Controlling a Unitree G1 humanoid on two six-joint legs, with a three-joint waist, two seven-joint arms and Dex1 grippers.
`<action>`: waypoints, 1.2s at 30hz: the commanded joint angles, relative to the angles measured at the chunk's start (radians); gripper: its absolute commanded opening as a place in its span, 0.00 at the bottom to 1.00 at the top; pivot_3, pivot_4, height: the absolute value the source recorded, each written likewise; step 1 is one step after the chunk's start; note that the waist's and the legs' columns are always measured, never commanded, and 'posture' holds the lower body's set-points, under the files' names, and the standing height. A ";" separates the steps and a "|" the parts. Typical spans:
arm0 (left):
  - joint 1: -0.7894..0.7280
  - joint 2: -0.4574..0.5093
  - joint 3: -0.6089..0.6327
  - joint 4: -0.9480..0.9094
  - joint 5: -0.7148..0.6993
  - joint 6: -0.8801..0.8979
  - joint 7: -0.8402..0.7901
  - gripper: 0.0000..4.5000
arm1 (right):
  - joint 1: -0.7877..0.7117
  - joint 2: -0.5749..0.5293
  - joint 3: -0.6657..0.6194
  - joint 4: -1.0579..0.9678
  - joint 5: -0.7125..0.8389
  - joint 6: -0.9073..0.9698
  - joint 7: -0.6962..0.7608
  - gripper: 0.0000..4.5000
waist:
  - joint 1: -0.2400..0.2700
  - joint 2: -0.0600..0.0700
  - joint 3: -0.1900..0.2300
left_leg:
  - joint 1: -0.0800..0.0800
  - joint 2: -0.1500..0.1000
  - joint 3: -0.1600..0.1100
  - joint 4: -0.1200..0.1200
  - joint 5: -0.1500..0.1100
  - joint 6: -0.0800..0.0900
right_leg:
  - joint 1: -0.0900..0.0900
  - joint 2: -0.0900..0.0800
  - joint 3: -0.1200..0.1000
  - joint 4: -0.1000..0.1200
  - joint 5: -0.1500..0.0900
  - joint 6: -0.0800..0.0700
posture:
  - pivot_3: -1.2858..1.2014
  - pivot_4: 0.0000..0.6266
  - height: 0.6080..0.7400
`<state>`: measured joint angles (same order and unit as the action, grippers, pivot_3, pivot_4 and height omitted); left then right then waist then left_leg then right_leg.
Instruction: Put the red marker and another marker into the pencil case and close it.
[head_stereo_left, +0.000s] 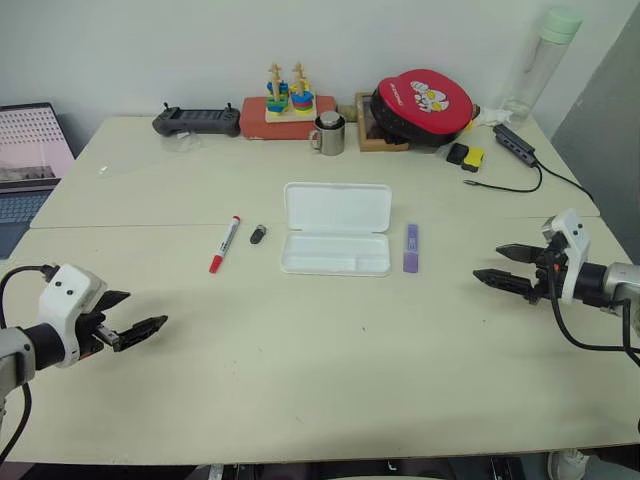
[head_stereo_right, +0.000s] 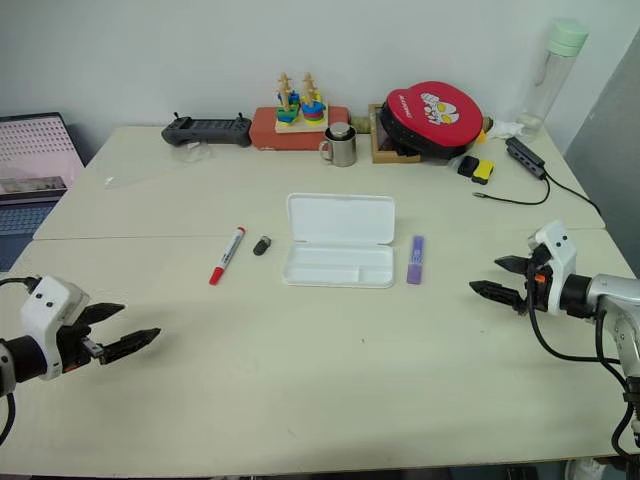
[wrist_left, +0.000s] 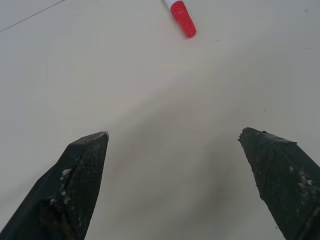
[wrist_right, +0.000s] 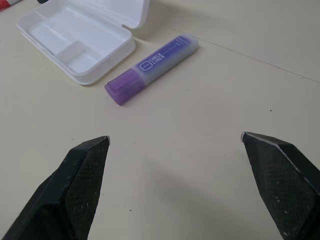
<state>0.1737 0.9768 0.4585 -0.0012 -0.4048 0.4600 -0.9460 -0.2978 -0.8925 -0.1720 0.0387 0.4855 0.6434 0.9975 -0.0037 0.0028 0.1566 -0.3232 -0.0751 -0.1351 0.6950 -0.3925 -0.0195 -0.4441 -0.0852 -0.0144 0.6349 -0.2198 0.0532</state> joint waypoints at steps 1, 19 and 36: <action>0.004 0.004 0.017 -0.041 0.001 0.013 0.002 1.00 | -0.003 -0.007 -0.005 -0.035 0.001 -0.003 0.009 0.99 | 0.000 0.000 0.000 | 0.000 0.000 0.000 0.000 0.000 0.000 | 0.000 0.000 0.000 0.000 0.000 0.000 | 0.52 0.24 1.00; -0.046 -0.016 0.003 -0.032 0.016 0.031 0.045 1.00 | -0.002 -0.011 -0.007 -0.057 0.009 0.012 0.031 0.99 | 0.001 0.000 0.000 | -0.001 0.000 0.000 0.001 0.000 0.000 | -0.001 0.000 0.000 0.000 0.000 0.000 | 0.52 0.24 1.00; -0.122 -0.091 -0.058 -0.180 -0.076 0.096 0.055 1.00 | -0.080 0.039 0.045 -0.095 0.026 0.019 0.035 0.99 | 0.001 0.000 0.000 | -0.001 0.000 0.000 0.001 0.000 0.000 | -0.001 0.000 0.000 0.000 0.000 0.000 | 0.52 0.24 1.00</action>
<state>0.0925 0.9041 0.4341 -0.0749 -0.4180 0.5266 -0.8874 -0.3259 -0.8757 -0.1457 0.0047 0.4903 0.6651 1.0256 -0.0026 0.0028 0.1566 -0.3243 -0.0753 -0.1350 0.6968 -0.3924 -0.0195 -0.4446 -0.0855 -0.0147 0.6353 -0.2194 0.0537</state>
